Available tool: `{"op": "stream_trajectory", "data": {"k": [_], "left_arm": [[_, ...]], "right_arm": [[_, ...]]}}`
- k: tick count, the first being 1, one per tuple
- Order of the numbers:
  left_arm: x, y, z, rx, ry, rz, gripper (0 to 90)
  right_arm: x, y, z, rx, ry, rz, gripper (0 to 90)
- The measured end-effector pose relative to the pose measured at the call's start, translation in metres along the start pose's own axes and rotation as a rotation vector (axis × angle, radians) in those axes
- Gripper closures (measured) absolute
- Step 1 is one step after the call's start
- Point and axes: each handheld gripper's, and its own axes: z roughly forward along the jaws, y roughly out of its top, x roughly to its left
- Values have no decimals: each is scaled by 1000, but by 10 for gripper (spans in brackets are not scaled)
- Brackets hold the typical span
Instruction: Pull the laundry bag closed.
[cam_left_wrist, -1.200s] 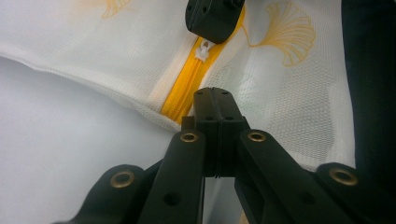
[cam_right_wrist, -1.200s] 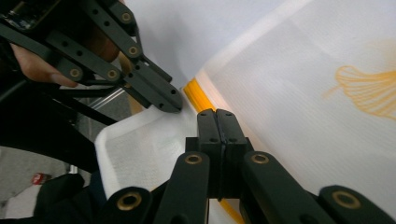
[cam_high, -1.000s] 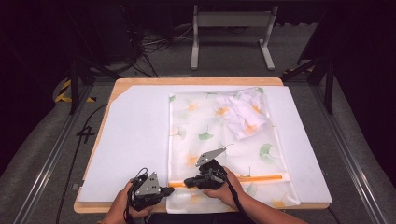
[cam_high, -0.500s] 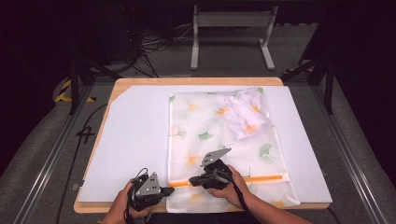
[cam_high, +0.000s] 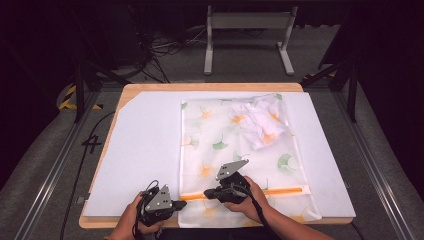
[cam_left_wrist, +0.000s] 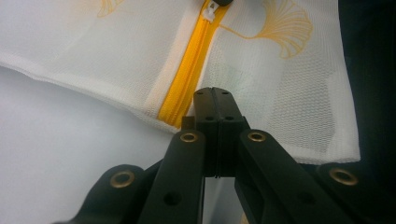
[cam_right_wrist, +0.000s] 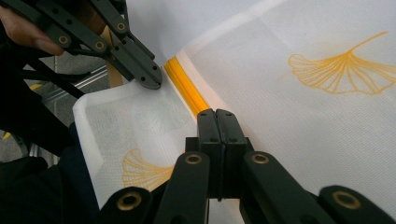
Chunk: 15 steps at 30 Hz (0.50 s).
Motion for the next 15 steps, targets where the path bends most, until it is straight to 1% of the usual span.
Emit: {"op": "stream_trajectory", "data": {"k": [3,4,6,10,15], "left_arm": [[0,0,0,-2,0,5,900],[0,0,0,-3,0,4,900],[0,0,0,-2,-1,5,900],[0,0,0,-2,-1,3,900],[0,0,0,1,1,3,900]], "right_arm": [[1,-1,0,4,-5,-11,900],[1,-1,0,9,-14,-21,900],[1,-1,-2,14,-19,-16,900],[-1,-2,-5,18,-26,-24,900],[-3,-5,-10,26,-38,-21,900]]}}
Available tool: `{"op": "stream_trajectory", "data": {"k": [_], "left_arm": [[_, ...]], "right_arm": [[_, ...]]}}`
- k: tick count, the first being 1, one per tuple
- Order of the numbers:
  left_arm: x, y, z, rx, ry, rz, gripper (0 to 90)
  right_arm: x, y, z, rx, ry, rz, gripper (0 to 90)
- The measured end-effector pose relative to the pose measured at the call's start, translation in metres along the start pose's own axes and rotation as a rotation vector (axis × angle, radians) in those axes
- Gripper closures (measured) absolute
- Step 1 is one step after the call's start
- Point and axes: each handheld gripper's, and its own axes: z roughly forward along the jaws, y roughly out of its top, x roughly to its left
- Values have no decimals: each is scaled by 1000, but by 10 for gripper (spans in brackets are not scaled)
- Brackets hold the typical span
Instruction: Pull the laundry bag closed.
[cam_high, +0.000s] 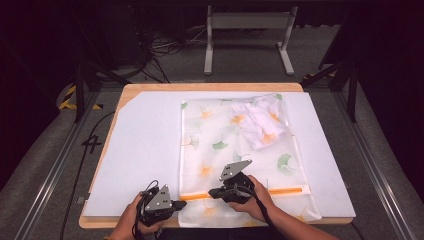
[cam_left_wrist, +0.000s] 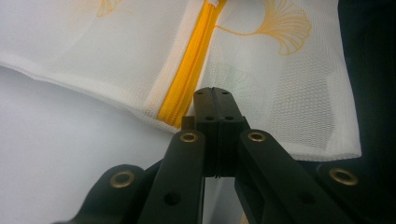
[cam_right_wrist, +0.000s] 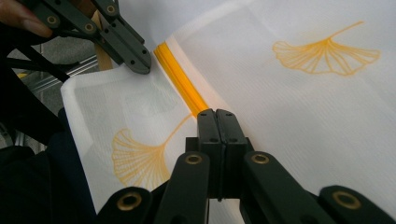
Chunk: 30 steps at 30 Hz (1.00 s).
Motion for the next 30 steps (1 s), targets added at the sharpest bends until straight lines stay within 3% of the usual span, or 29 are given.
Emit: {"op": "stream_trajectory", "data": {"k": [10,16,30], "left_arm": [[0,0,0,-5,-2,0,900],[0,0,0,-7,-6,-5,900],[1,-1,0,-6,-10,-5,900]], "right_arm": [[-1,-4,-5,9,-11,-10,900],[-8,-10,-14,6,-31,5,900],[-12,-22,-34,2,-61,-8,900]]}}
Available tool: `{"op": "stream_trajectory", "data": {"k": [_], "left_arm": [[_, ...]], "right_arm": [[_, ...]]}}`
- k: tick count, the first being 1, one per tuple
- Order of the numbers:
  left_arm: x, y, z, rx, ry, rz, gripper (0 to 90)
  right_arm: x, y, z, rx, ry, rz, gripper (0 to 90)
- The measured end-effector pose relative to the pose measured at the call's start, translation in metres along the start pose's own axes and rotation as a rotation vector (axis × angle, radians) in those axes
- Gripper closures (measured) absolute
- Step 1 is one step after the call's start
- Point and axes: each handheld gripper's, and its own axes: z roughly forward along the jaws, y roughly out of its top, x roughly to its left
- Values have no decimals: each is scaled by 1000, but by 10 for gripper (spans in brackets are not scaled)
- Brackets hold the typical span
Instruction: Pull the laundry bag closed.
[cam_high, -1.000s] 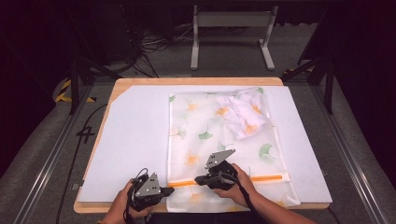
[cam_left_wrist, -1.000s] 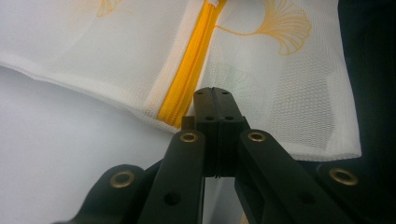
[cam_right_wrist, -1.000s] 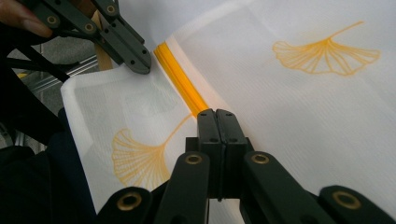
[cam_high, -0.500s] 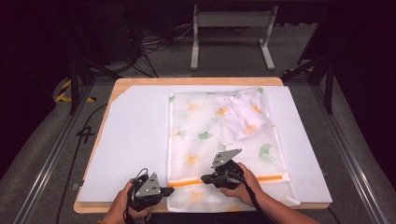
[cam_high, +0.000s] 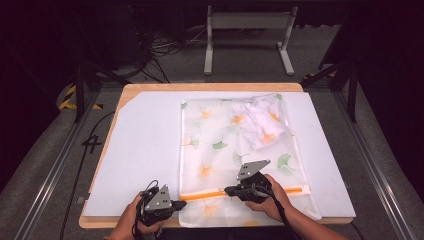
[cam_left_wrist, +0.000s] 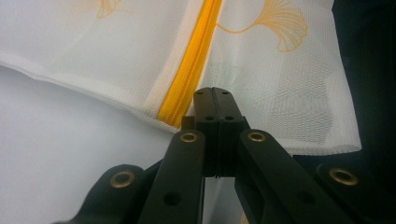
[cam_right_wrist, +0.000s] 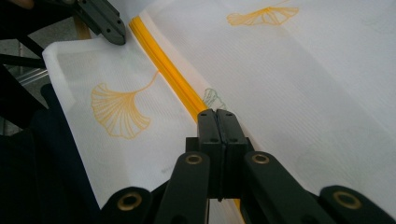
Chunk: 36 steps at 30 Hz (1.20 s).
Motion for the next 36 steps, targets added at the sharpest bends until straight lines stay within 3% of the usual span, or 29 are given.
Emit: {"op": "stream_trajectory", "data": {"k": [17,36], "left_arm": [[1,0,0,-2,0,-2,900],[1,0,0,-3,1,-2,900]], "right_arm": [[-4,-8,-14,-7,-21,-3,900],[-11,-23,-30,-14,-34,28,900]]}}
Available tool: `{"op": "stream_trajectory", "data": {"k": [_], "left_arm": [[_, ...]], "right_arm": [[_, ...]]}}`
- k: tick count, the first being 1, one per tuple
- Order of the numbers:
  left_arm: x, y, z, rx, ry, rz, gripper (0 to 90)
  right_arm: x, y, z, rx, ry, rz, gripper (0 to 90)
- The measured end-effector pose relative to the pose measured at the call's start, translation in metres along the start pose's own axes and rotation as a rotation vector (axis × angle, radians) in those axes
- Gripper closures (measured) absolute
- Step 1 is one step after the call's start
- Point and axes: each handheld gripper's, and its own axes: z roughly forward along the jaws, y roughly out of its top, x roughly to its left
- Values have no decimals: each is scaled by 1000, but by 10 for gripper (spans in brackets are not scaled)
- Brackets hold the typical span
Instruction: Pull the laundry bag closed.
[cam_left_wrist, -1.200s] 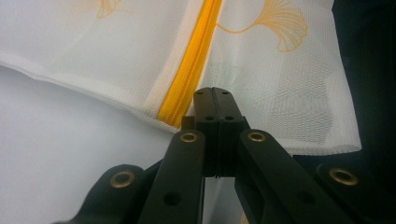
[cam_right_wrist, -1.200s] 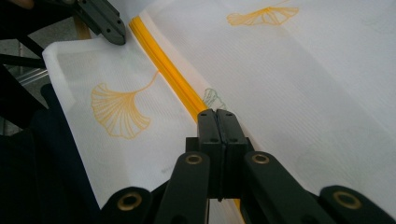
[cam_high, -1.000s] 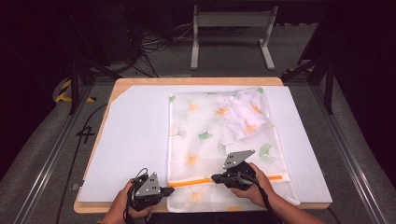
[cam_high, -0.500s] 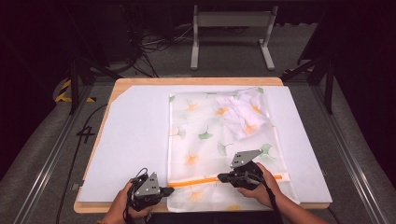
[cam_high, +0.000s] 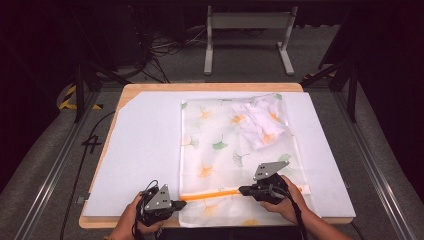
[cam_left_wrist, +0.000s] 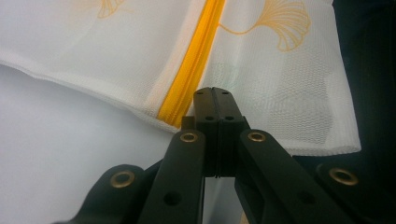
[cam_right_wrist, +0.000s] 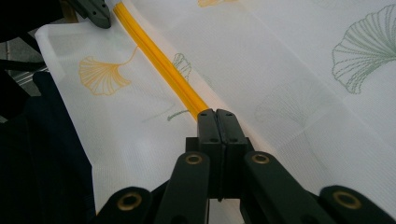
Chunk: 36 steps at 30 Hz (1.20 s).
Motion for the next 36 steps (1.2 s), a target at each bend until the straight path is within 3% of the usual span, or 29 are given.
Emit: {"op": "stream_trajectory", "data": {"k": [25,36], "left_arm": [[-1,0,0,5,4,3,900],[-1,0,0,5,5,2,900]], "right_arm": [[-3,-10,-14,-8,-10,7,900],[-7,-16,-22,-16,-10,35,900]]}}
